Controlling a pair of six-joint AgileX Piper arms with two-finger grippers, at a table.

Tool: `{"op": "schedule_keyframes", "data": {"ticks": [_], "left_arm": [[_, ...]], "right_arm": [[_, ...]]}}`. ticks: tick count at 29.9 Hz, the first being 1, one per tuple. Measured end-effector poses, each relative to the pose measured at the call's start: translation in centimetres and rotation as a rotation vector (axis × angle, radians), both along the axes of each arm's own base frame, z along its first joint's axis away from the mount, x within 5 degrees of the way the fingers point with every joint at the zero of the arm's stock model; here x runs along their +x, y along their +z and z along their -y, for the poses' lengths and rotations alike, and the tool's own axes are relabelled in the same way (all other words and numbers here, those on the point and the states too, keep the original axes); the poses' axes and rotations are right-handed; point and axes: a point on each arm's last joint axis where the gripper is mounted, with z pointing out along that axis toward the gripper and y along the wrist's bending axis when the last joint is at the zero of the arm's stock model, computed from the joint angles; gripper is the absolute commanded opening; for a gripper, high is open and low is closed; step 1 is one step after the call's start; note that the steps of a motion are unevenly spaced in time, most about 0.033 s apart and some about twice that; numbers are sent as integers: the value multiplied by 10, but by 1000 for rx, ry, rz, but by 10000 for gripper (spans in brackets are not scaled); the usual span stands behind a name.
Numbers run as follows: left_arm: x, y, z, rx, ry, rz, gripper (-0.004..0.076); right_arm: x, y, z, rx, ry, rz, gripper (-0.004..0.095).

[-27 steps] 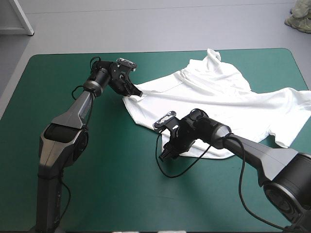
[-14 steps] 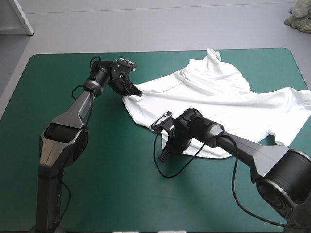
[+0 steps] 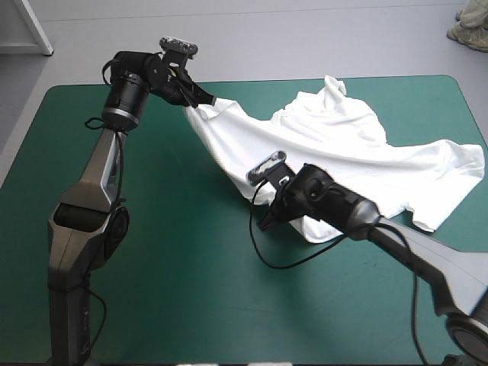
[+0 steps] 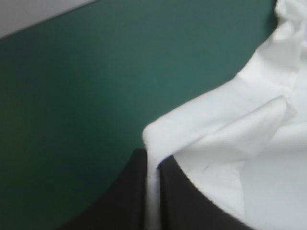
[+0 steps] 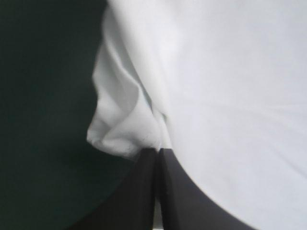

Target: Fold the cloth

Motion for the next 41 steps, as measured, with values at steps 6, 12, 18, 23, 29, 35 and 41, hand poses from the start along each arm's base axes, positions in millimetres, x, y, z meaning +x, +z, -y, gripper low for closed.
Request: {"op": "schedule_keyframes", "data": {"ticks": [6, 12, 18, 23, 29, 35, 41], "left_arm": [[-30, 65, -9, -55, 15, 132, 20], [-86, 149, -24, -132, 23, 355, 19], [-168, 225, -48, -191, 28, 590, 19], [-238, 273, -68, -226, 15, 814, 19], [-307, 308, -86, -234, -9, 1034, 19], [-338, 319, -95, -222, -7, 1128, 19], [-357, 324, -103, -192, 13, 1179, 19]], "right_arm": [[0, 119, 46, 110, -106, 248, -17], [-19, 227, 86, 134, -182, 515, -17], [-60, 310, 126, 229, -217, 776, -17], [-103, 357, 160, 318, -212, 975, -17], [-139, 387, 183, 443, -180, 1143, -17], [-163, 406, 190, 558, -79, 1296, -17], [-176, 417, 190, 651, 8, 1398, -17]]}}
